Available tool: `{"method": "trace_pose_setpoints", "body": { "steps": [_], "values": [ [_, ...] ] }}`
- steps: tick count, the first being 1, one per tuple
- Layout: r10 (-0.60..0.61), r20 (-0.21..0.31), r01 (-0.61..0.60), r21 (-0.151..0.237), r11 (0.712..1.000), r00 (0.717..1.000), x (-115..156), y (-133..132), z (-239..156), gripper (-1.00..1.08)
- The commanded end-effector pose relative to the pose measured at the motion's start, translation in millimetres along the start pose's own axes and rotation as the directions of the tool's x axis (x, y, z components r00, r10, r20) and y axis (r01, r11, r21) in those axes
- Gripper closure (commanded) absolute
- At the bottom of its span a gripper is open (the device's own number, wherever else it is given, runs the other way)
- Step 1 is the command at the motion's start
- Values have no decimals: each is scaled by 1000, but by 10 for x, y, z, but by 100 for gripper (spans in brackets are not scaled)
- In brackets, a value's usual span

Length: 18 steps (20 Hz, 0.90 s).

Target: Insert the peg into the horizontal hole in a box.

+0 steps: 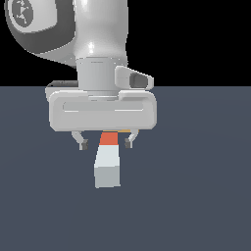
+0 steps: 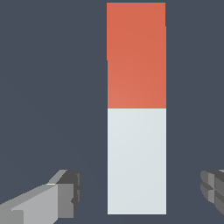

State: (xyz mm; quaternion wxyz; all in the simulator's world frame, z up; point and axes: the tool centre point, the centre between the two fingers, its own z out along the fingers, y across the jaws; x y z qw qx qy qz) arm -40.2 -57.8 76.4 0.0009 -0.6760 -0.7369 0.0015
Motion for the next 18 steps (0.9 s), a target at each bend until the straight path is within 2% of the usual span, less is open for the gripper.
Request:
{"method": "trace_pose_setpoints", "body": {
  "steps": [1, 7, 18],
  "values": [
    [-4, 0, 4, -3, 1000, 1000, -8, 5, 18, -92],
    [-2, 0, 2, -1, 1000, 1000, -3, 0, 92, -92],
    [-4, -1, 4, -3, 1000, 1000, -6, 6, 509, -92]
  ]
}}
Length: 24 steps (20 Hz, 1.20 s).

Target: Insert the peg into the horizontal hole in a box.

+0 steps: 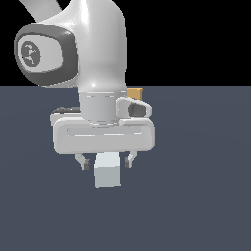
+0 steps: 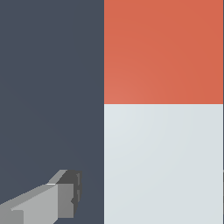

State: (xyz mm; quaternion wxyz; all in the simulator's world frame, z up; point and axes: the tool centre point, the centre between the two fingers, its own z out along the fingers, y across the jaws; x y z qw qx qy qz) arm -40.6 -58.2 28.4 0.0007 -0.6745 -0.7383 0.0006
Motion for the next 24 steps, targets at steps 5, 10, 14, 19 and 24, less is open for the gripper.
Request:
{"method": "trace_pose_setpoints", "body": {
  "steps": [5, 10, 14, 19, 24],
  "values": [
    [0, 0, 0, -2, 1000, 1000, -3, 11, 39, 108],
    [0, 0, 0, -2, 1000, 1000, -3, 11, 39, 108],
    [0, 0, 0, -3, 1000, 1000, 2, 13, 33, 108],
    [16, 0, -16, -3, 1000, 1000, 69, -7, 3, 108],
    [53, 0, -53, -2, 999, 999, 232, -48, -68, 108]
  ]
}}
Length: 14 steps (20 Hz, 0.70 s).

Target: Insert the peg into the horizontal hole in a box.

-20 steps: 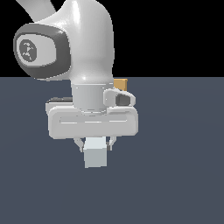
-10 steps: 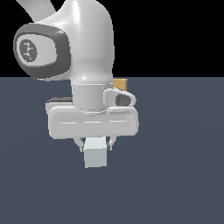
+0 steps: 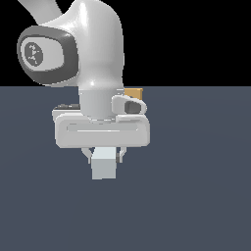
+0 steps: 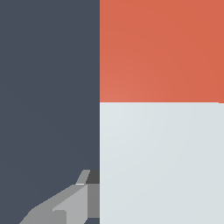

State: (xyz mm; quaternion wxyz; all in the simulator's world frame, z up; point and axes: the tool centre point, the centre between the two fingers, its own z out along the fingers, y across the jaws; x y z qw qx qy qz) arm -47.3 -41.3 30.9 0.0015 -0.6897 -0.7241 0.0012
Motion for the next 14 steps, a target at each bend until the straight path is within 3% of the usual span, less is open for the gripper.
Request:
{"method": "trace_pose_setpoints", "body": {
  "steps": [1, 14],
  "values": [
    [21, 0, -21, -4, 1000, 1000, 101, -11, -62, 108],
    [180, -1, -180, -4, 984, 984, 821, -121, -372, 108]
  ]
}}
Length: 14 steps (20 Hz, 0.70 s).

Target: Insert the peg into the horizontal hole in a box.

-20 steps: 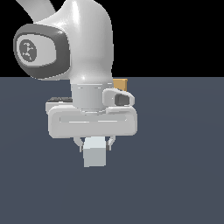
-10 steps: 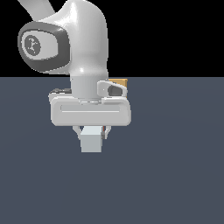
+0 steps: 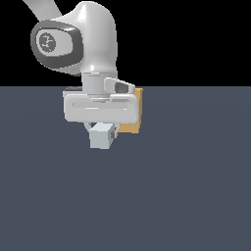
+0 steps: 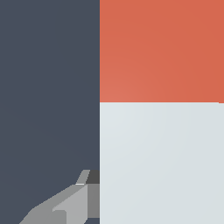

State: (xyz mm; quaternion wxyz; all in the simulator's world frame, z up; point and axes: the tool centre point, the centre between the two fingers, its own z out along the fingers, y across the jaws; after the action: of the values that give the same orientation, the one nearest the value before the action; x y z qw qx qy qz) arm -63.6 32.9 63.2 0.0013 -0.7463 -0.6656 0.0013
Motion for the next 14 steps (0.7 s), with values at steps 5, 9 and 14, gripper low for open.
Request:
{"method": "trace_pose_setpoints", "body": {
  "steps": [5, 9, 14],
  "values": [
    [55, -1, -55, -4, 999, 999, 237, -31, -122, 108],
    [70, 0, -70, -4, 998, 998, 307, -38, -152, 108],
    [73, 0, -73, -4, 997, 997, 324, -39, -158, 108]
  ]
}}
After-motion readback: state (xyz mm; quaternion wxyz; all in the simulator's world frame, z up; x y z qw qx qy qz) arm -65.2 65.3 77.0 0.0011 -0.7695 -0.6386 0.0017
